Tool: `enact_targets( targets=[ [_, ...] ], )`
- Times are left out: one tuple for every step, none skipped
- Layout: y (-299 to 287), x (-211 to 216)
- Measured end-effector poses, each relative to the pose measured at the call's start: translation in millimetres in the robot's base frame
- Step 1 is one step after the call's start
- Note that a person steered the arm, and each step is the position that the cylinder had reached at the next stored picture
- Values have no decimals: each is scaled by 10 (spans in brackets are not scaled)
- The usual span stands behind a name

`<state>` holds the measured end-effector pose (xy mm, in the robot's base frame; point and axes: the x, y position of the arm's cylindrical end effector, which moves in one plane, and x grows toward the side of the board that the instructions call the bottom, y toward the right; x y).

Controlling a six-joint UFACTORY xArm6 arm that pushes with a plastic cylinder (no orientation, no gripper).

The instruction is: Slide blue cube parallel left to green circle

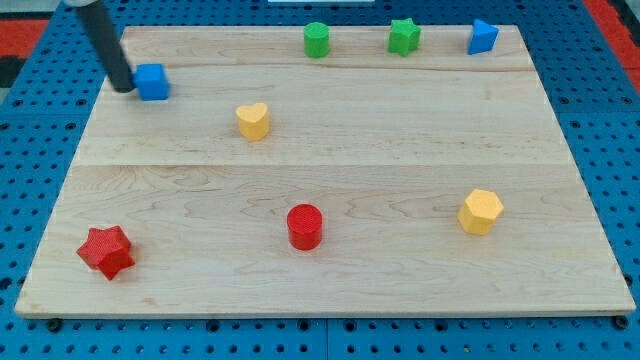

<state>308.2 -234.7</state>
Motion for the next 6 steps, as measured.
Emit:
enact_targets(
  targets=[
    [503, -136],
    [578, 210],
    [776, 157],
    [874, -74],
    [885, -212],
    [921, -338]
  ],
)
